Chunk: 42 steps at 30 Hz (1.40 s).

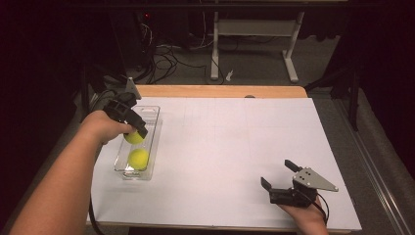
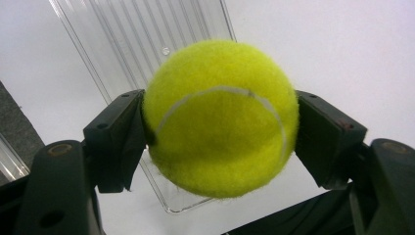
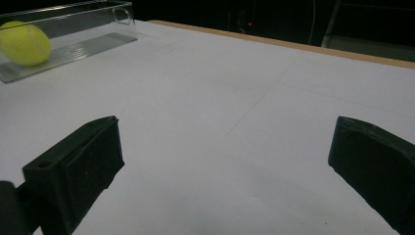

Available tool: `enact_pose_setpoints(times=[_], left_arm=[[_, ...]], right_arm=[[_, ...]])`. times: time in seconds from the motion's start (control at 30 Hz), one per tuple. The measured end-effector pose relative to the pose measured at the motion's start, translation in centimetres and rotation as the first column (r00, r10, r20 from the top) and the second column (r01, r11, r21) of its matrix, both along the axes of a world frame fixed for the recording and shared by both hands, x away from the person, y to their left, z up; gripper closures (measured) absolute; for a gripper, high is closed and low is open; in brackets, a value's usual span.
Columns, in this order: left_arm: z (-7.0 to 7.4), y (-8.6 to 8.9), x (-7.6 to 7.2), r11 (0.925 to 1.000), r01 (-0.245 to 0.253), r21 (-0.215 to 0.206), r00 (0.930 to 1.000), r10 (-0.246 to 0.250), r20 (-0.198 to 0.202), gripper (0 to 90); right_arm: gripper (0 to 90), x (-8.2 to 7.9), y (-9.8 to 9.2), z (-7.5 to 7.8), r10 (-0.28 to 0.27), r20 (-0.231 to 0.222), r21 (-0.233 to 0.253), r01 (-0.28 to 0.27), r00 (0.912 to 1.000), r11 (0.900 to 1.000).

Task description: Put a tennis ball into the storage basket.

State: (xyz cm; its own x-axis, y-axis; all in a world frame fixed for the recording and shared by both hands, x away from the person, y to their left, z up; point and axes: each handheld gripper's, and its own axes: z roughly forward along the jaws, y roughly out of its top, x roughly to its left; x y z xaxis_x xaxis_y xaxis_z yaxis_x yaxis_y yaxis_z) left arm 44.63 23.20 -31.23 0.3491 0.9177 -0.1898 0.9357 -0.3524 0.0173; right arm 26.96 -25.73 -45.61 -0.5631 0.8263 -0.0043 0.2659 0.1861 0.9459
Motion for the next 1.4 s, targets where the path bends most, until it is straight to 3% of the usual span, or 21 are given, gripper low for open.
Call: enact_pose_setpoints(times=[0.5, 0.83, 1.4], left_arm=[[-0.7, -0.2, 1.6, 0.9997, -0.018, -0.015, 0.9998, 0.018, 0.011, 26.9], [-2.1, -0.5, 2.1, 1.0, -0.007, -0.004, 1.0, 0.007, 0.003, 26.9], [-4.3, 0.1, 2.7, 0.9996, -0.029, 0.009, 0.9995, 0.029, -0.011, 26.8]], right_arm=[[0.4, 0.0, 0.1, 0.0, -0.001, -0.005, -0.001, 0.001, 1.0, 1.0], [0.4, 0.0, 0.2, -0.1, 0.003, -0.005, -0.006, -0.003, 1.0, 1.0], [0.4, -0.1, 0.2, -0.1, 0.01, -0.008, -0.013, -0.011, 0.9999, 1.0]])
